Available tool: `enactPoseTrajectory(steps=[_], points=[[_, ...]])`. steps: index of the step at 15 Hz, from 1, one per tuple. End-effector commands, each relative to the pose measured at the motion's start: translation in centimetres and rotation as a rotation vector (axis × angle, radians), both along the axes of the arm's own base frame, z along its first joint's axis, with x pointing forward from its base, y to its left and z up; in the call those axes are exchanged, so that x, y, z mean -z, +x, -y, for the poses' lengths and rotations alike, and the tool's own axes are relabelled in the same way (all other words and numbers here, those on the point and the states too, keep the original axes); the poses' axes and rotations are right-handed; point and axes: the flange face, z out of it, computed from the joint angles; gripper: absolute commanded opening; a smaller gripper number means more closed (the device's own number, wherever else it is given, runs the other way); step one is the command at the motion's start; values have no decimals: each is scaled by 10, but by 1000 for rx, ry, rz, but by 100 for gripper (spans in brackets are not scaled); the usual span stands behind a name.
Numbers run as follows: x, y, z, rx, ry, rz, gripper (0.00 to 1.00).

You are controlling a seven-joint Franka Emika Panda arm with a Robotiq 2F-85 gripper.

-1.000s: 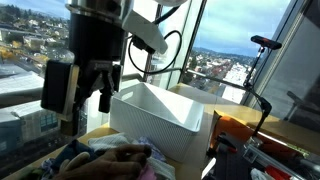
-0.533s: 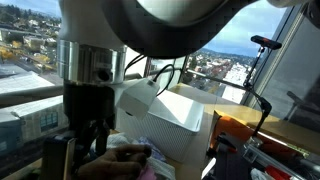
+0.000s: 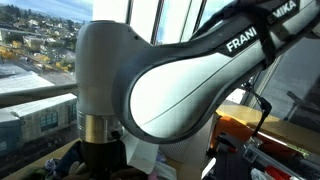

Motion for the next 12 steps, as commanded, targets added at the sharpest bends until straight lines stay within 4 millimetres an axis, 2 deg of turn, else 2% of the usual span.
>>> enactPoseTrajectory(steps=[1, 3, 5, 6, 7, 12], points=[[40, -14, 10, -1, -20, -25, 100], [48, -16, 11, 2, -22, -31, 100], [46, -16, 12, 4, -22, -29, 100], [44, -14, 13, 9, -23, -26, 75], [41, -13, 13, 10, -24, -22, 73], [23, -4, 14, 14, -23, 5, 36]])
